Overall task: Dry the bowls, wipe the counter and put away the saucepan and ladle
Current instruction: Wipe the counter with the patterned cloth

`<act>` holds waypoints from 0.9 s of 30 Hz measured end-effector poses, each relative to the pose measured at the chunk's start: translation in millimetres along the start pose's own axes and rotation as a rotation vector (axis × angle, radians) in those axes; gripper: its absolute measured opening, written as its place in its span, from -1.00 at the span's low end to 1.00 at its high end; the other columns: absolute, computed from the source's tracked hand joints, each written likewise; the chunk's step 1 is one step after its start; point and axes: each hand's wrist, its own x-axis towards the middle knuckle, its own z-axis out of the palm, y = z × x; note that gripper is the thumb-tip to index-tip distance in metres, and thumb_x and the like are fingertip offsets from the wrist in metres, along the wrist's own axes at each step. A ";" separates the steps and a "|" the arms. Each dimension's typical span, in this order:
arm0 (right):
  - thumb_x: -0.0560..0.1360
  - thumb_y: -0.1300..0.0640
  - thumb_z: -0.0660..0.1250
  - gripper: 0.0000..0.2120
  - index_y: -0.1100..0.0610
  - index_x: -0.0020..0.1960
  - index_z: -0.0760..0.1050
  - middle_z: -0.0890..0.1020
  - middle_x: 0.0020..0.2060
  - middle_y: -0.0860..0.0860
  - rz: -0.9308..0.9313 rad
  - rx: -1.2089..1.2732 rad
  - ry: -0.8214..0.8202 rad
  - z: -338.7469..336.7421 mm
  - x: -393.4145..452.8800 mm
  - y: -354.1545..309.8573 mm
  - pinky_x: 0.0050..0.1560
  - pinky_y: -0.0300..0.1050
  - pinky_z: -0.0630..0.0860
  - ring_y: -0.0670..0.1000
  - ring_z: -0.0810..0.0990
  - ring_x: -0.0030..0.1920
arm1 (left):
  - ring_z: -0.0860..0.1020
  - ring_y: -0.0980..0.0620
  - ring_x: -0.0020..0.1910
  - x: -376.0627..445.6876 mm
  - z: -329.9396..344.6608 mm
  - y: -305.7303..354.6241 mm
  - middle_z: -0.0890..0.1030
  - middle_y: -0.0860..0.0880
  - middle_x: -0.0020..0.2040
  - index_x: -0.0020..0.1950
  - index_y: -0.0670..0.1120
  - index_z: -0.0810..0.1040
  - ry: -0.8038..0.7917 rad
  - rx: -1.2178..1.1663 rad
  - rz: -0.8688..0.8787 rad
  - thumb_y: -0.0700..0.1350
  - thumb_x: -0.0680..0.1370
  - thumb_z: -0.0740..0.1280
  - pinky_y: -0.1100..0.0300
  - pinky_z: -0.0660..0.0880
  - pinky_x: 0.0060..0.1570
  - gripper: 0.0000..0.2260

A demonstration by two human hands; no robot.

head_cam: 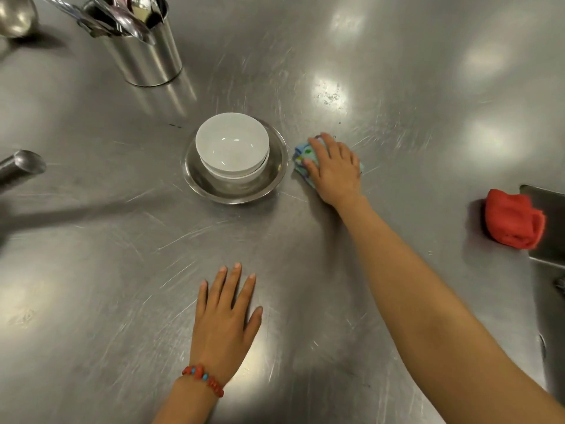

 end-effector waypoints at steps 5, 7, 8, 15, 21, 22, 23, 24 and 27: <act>0.58 -0.13 -0.02 -0.53 0.02 0.44 0.16 0.23 0.45 0.09 0.037 -0.016 0.002 2.5 -11.1 -7.2 0.36 0.13 0.15 0.19 0.25 0.37 | 0.48 -0.29 0.22 -1.0 1.1 1.1 0.53 -0.24 0.25 0.22 -0.17 0.53 -0.011 0.002 -0.011 0.14 0.60 -0.22 -0.25 0.31 0.19 -0.36; 0.58 -0.13 -0.01 -0.54 0.01 0.43 0.17 0.23 0.45 0.07 0.034 0.002 -0.004 1.1 -34.9 -10.7 0.36 0.11 0.14 0.18 0.24 0.37 | 0.48 -0.29 0.22 -0.5 -0.1 1.4 0.53 -0.24 0.25 0.23 -0.17 0.53 -0.032 -0.006 -0.012 0.15 0.60 -0.24 -0.26 0.31 0.16 -0.35; 0.58 -0.13 -0.01 -0.54 0.01 0.43 0.18 0.23 0.45 0.06 0.034 0.014 -0.015 -0.3 -50.9 -13.4 0.36 0.10 0.14 0.18 0.24 0.37 | 0.48 -0.29 0.22 -0.6 -0.4 1.2 0.53 -0.24 0.25 0.23 -0.17 0.52 -0.037 -0.008 -0.009 0.15 0.59 -0.24 -0.26 0.31 0.17 -0.34; 0.55 -0.15 0.07 -0.55 0.01 0.36 0.33 0.41 0.37 0.05 0.091 -0.002 0.003 -11.8 -191.8 -35.6 0.22 0.07 0.40 0.17 0.45 0.25 | 0.44 -0.31 0.26 -2.4 -3.1 -1.3 0.50 -0.26 0.28 0.25 -0.19 0.51 -0.038 -0.032 0.022 0.21 0.56 -0.27 -0.27 0.33 0.18 -0.28; 0.52 -0.16 0.04 -0.54 -0.02 0.35 0.34 0.42 0.37 0.02 0.134 -0.055 -0.032 -22.9 -256.2 -29.2 0.21 0.07 0.45 0.14 0.48 0.25 | 0.21 -0.24 0.43 -6.0 -0.8 1.1 0.30 -0.22 0.44 0.39 -0.15 0.35 0.015 -0.044 0.031 0.13 0.49 -0.04 -0.20 0.10 0.38 -0.42; 0.52 -0.16 0.06 -0.54 -0.02 0.34 0.36 0.43 0.36 0.02 0.140 -0.052 -0.028 -25.4 -259.8 -27.1 0.21 0.07 0.45 0.14 0.48 0.24 | 0.18 -0.23 0.45 -7.1 -0.9 2.9 0.28 -0.21 0.45 0.40 -0.15 0.33 0.024 -0.048 0.028 0.10 0.49 0.01 -0.20 0.08 0.39 -0.45; 0.52 -0.15 0.09 -0.55 -0.01 0.34 0.37 0.44 0.35 0.03 0.153 -0.049 -0.015 -27.9 -262.1 -25.5 0.20 0.06 0.46 0.14 0.50 0.23 | 0.17 -0.21 0.45 -8.9 -1.2 5.4 0.27 -0.20 0.45 0.40 -0.15 0.32 0.023 -0.049 0.030 0.06 0.48 0.04 -0.19 0.07 0.40 -0.46; 0.51 -0.15 0.14 -0.56 0.00 0.33 0.39 0.45 0.34 0.03 0.172 -0.046 0.005 -29.9 -263.5 -24.9 0.19 0.07 0.46 0.15 0.51 0.22 | 0.16 -0.20 0.46 -11.0 -1.6 8.6 0.26 -0.19 0.46 0.41 -0.14 0.31 0.016 -0.048 0.039 0.05 0.48 0.05 -0.18 0.07 0.41 -0.46; 0.48 -0.10 0.28 -0.56 0.03 0.31 0.42 0.47 0.33 0.07 0.250 -0.028 0.053 -32.3 -269.1 -25.7 0.18 0.11 0.48 0.17 0.52 0.21 | 0.19 -0.20 0.45 -19.4 -0.2 21.7 0.29 -0.19 0.45 0.40 -0.14 0.34 0.003 -0.069 0.097 0.13 0.48 -0.05 -0.15 0.09 0.39 -0.41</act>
